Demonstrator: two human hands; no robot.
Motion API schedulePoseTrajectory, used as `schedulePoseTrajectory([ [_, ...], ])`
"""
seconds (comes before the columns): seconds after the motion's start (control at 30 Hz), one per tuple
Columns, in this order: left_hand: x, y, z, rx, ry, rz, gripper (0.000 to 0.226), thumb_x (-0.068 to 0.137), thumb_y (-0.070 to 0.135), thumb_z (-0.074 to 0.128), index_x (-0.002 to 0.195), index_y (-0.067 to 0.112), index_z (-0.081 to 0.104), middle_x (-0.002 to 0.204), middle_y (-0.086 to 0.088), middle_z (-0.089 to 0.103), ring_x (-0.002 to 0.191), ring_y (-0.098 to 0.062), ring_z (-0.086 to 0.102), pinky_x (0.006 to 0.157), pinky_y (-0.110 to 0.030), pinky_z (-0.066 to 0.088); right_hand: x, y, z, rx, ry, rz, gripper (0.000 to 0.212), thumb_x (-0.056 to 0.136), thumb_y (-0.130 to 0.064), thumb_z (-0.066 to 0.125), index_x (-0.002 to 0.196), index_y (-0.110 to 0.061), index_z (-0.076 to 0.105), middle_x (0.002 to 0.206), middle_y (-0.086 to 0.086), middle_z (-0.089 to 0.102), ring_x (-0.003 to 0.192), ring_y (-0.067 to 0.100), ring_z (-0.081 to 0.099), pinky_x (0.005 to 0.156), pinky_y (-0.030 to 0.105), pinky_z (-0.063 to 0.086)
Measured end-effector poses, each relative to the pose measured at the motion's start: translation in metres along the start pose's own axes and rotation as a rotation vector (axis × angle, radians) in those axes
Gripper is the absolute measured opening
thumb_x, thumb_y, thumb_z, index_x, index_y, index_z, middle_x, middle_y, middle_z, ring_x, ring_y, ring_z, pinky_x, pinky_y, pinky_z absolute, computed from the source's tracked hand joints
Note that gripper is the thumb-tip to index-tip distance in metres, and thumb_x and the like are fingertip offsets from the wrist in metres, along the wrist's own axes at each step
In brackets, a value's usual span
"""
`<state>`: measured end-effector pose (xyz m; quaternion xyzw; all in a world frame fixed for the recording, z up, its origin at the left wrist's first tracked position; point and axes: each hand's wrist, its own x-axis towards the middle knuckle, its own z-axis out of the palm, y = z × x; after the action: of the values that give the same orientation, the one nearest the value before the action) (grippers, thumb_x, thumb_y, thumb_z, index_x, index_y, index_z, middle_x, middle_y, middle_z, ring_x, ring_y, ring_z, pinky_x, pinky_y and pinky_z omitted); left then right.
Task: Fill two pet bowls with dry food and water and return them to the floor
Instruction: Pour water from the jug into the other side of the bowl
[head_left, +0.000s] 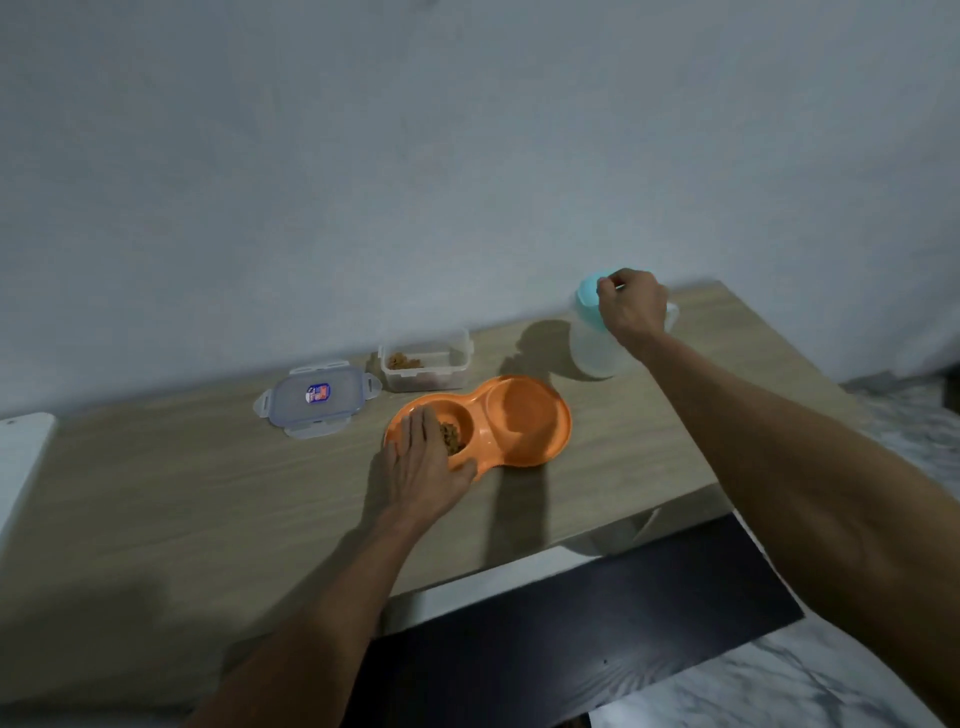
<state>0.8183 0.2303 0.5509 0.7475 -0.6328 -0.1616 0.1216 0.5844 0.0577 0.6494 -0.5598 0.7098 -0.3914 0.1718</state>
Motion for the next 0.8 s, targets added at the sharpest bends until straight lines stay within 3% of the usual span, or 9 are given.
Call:
schedulePoseTrajectory([
  [0.1,0.014,0.03,0.01,0.033,-0.053,0.084,0.089,0.084,0.059,0.056,0.152,0.013,0.022,0.162,-0.01,0.014,0.151,-0.031,0.01,0.119,-0.053,0.016,0.015,0.02,-0.025,-0.021,0.055,0.029,0.03,0.09,-0.025,0.049,0.097,-0.006,0.071,0.101,0.019,0.071,0.1,0.038,0.061,0.08,0.034,0.046],
  [0.27,0.033,0.068,0.031,0.071,-0.098,0.024,0.108,0.078,0.069,0.059,0.154,0.009,0.012,0.163,-0.011,0.012,0.152,-0.031,0.003,0.119,-0.055,0.011,0.045,0.062,-0.04,-0.043,0.056,0.065,0.031,0.09,-0.027,0.048,0.099,-0.007,0.07,0.099,0.015,0.07,0.094,0.034,0.063,0.069,0.028,0.038],
  [0.5,0.043,0.081,0.049,0.093,-0.077,-0.124,0.122,0.07,0.074,0.062,0.154,0.004,0.009,0.161,-0.014,0.015,0.151,-0.032,0.003,0.118,-0.057,0.007,0.072,0.095,-0.023,0.047,0.002,0.182,0.038,0.093,-0.034,0.045,0.103,-0.005,0.068,0.107,0.016,0.068,0.101,0.033,0.062,0.074,0.028,0.037],
  [0.57,0.045,0.081,0.055,0.092,-0.053,-0.14,0.123,0.069,0.075,0.062,0.154,0.004,0.009,0.162,-0.013,0.015,0.151,-0.032,0.002,0.118,-0.057,0.006,0.075,0.102,-0.017,0.142,-0.031,0.244,0.038,0.092,-0.035,0.043,0.093,-0.006,0.068,0.098,0.017,0.067,0.093,0.031,0.06,0.074,0.031,0.037],
  [0.67,0.048,0.078,0.06,0.083,-0.025,-0.159,0.123,0.069,0.078,0.06,0.154,0.005,0.01,0.162,-0.012,0.016,0.151,-0.032,0.003,0.118,-0.058,0.005,0.081,0.118,-0.002,0.29,-0.062,0.356,0.044,0.084,-0.038,0.04,0.074,-0.002,0.064,0.08,0.017,0.067,0.078,0.03,0.059,0.073,0.045,0.047],
  [0.73,0.048,0.078,0.062,0.079,-0.014,-0.165,0.12,0.07,0.078,0.059,0.154,0.005,0.011,0.162,-0.012,0.017,0.151,-0.032,0.004,0.118,-0.058,0.006,0.085,0.128,0.005,0.356,-0.071,0.407,0.046,0.082,-0.04,0.041,0.068,-0.003,0.064,0.076,0.016,0.069,0.081,0.036,0.067,0.082,0.047,0.055],
  [0.8,0.048,0.078,0.063,0.091,-0.006,-0.159,0.119,0.071,0.077,0.058,0.154,0.006,0.011,0.162,-0.012,0.017,0.151,-0.032,0.005,0.117,-0.059,0.006,0.085,0.129,0.007,0.418,-0.07,0.449,0.041,0.085,-0.038,0.046,0.058,-0.009,0.058,0.064,0.008,0.063,0.073,0.033,0.068,0.077,0.047,0.054],
])
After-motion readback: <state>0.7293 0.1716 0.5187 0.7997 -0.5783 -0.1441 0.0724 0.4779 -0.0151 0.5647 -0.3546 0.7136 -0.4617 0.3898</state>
